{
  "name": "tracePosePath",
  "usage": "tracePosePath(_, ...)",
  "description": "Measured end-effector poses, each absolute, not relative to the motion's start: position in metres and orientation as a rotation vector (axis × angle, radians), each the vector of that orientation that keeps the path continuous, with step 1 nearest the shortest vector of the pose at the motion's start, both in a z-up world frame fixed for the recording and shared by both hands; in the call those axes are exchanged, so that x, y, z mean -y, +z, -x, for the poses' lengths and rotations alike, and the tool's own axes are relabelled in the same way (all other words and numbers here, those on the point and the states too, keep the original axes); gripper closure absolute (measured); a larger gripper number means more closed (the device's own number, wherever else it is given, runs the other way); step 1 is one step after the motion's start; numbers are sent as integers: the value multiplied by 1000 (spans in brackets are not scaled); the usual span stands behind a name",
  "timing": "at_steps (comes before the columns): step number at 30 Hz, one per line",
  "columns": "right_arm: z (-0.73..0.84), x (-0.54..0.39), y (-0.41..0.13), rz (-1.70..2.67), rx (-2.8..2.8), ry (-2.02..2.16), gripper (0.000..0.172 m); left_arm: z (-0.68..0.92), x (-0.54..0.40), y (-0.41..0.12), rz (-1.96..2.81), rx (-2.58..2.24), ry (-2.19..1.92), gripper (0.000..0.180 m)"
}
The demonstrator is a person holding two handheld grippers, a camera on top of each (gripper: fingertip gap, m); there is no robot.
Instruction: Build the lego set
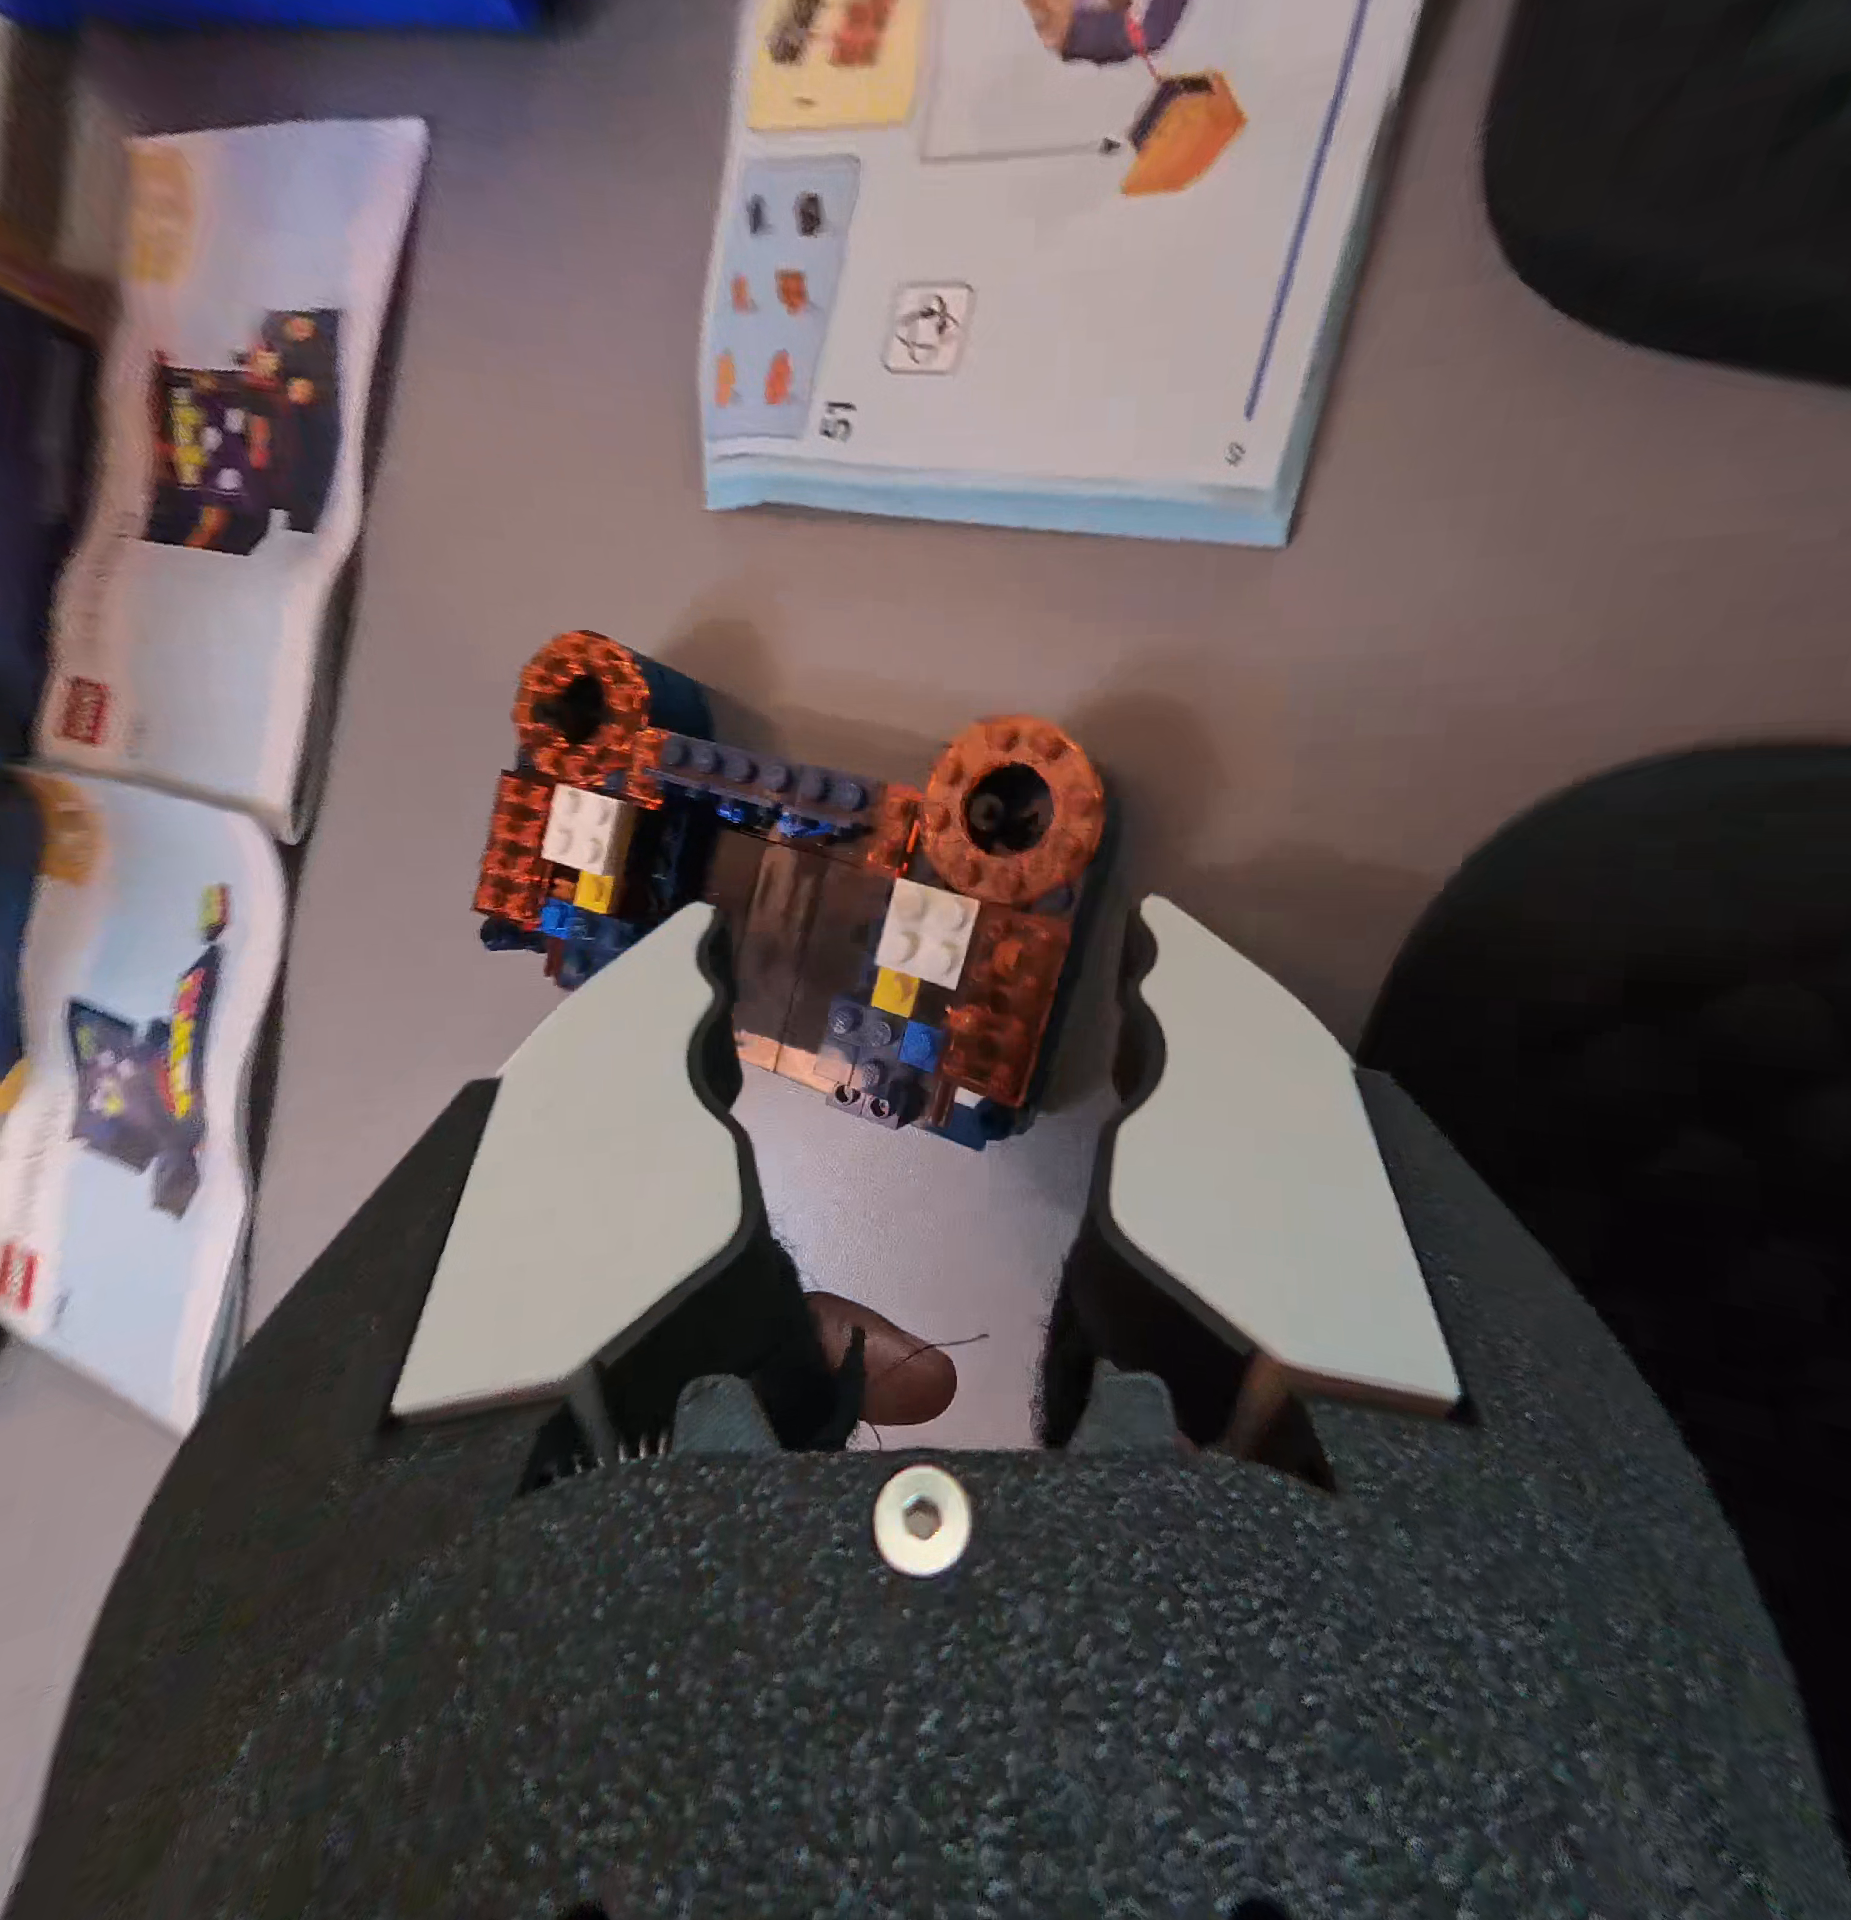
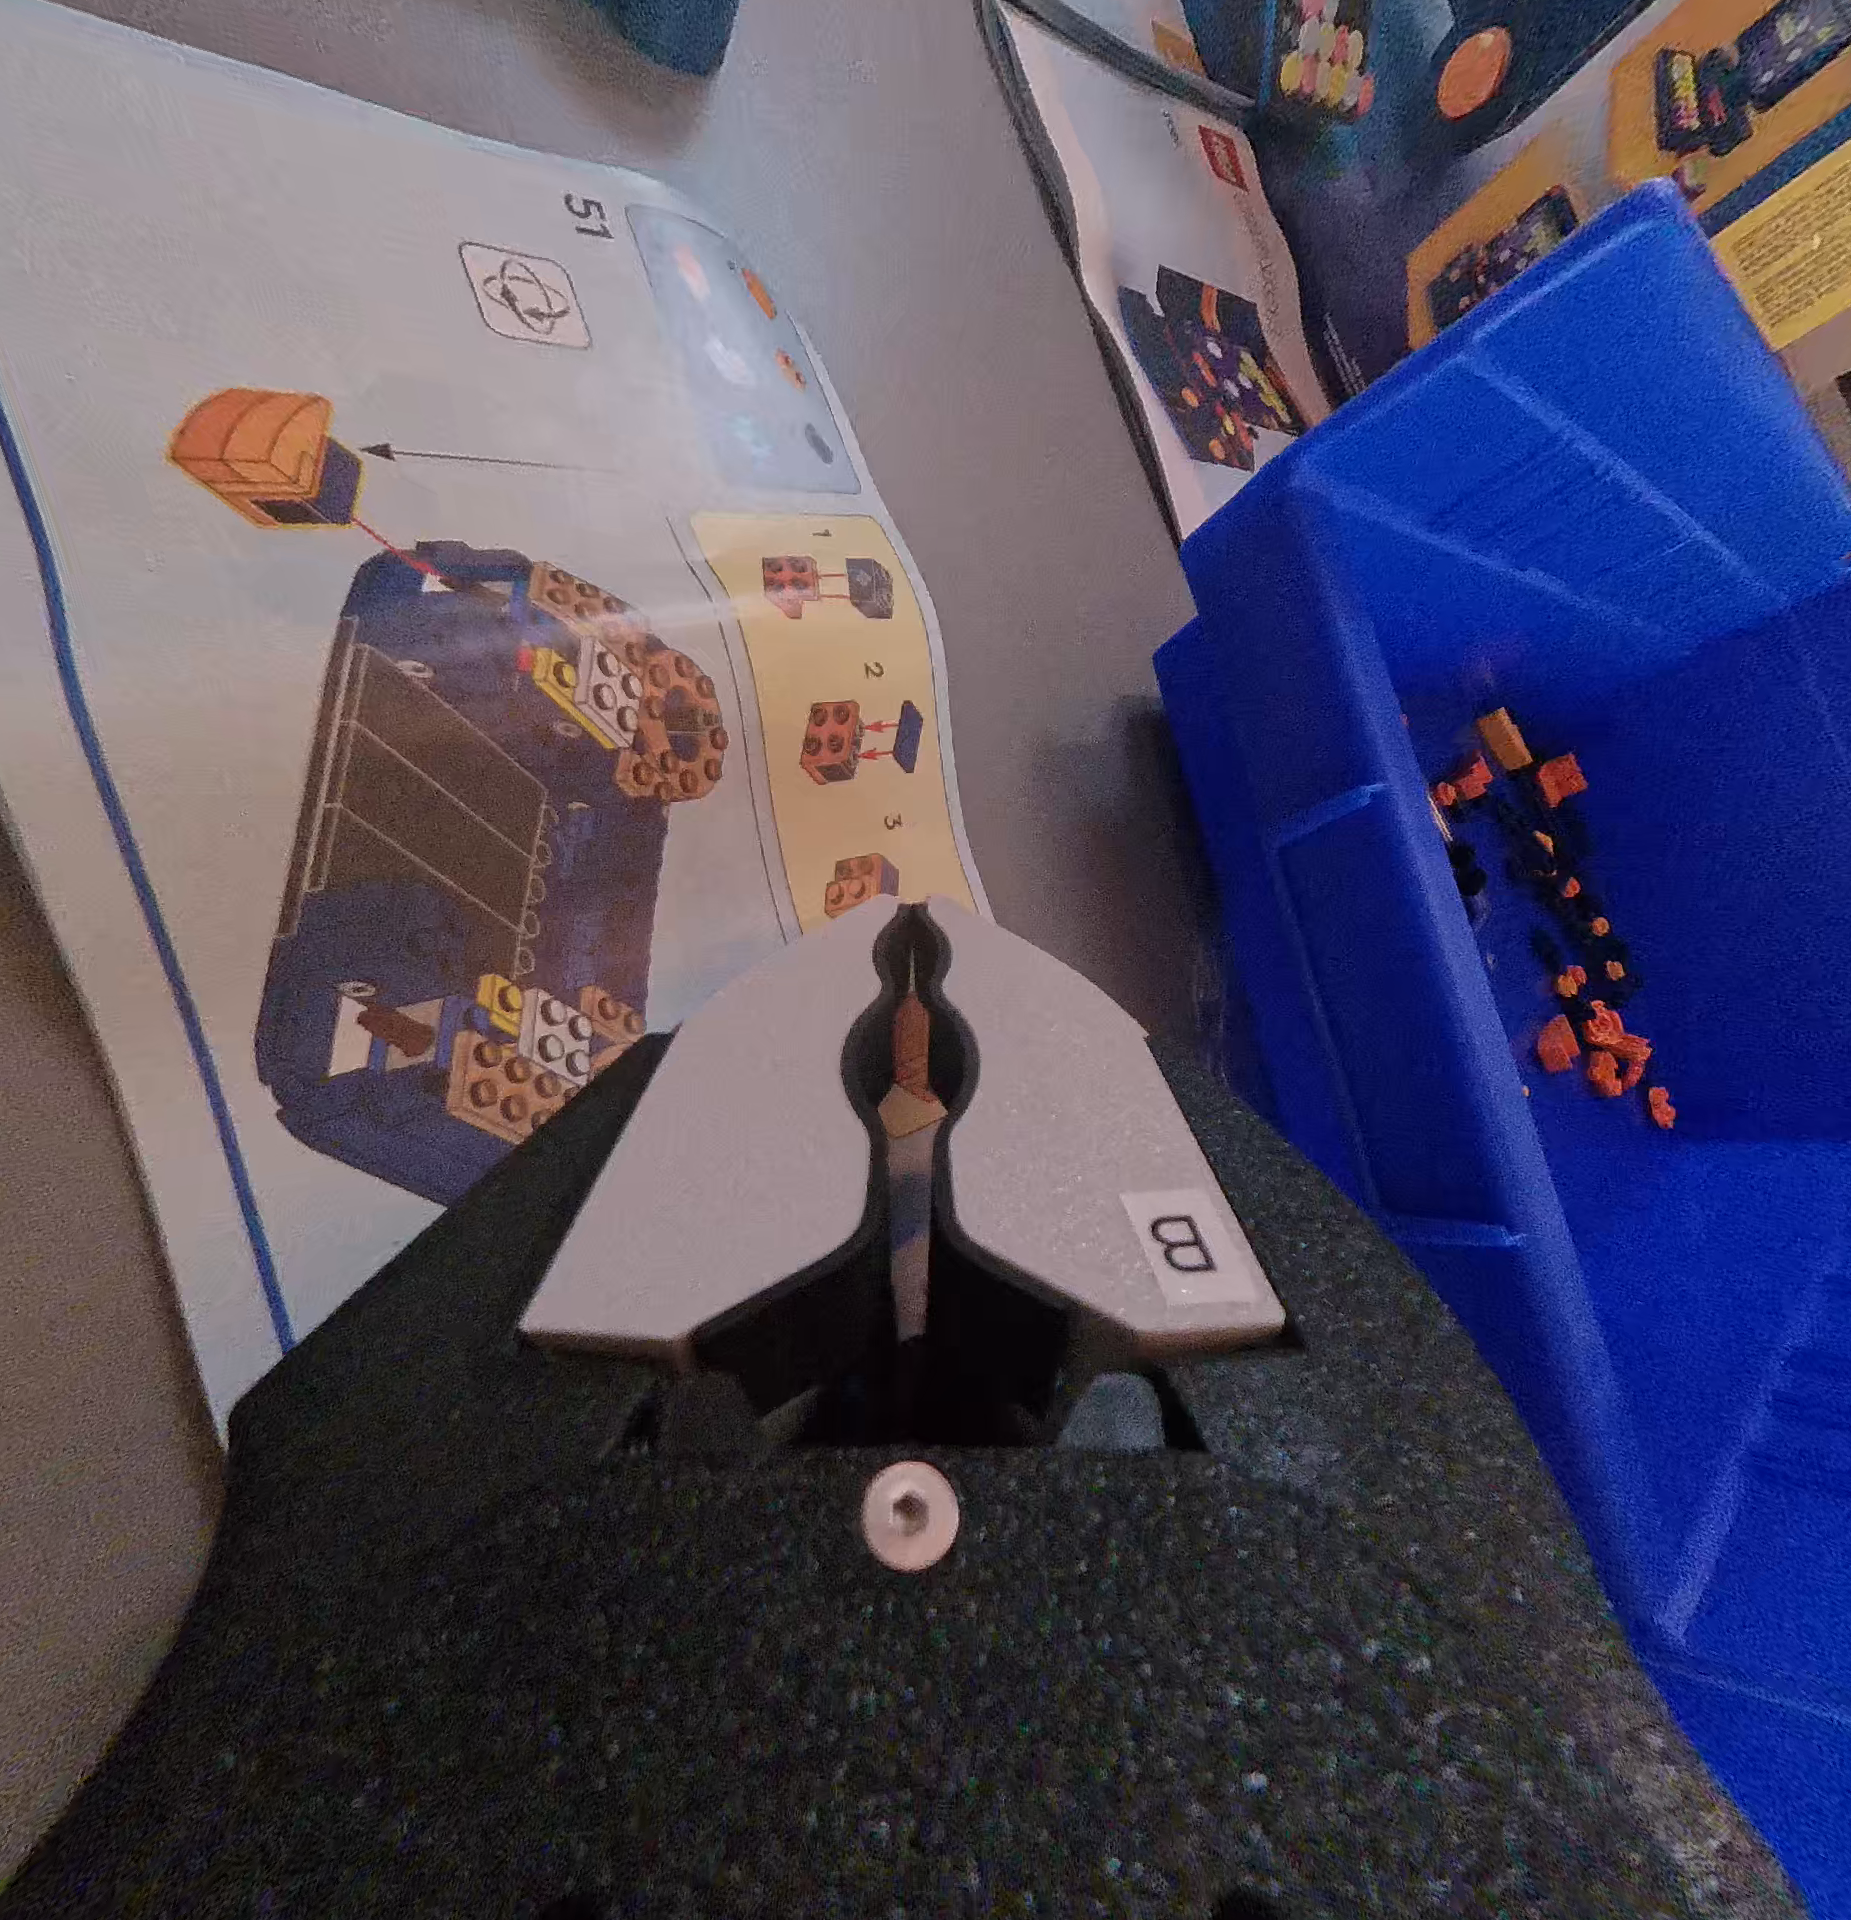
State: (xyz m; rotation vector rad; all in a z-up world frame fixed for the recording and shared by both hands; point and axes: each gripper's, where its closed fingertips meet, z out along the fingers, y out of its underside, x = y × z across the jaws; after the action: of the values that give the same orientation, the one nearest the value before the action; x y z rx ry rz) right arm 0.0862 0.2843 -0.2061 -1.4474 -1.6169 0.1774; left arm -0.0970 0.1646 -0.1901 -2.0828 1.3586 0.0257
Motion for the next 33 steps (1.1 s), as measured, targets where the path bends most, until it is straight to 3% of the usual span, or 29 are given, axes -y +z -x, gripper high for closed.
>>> tracePosePath(7,-85,-285,-205,1439,1620,174,172,93,-163,-206,2128,-1339,-197,137)
tracePosePath(17,-84,-287,-204,1430,1625,177,172,138,-169,-206,2254,-951,-107,136)
tracePosePath(27,-83,-288,-204,1422,1626,173,172,245,-135,-199,2372,-1218,281,129)
tracePosePath(33,-83,-288,-204,1424,1627,175,172,232,-127,-189,2301,-1059,129,120)
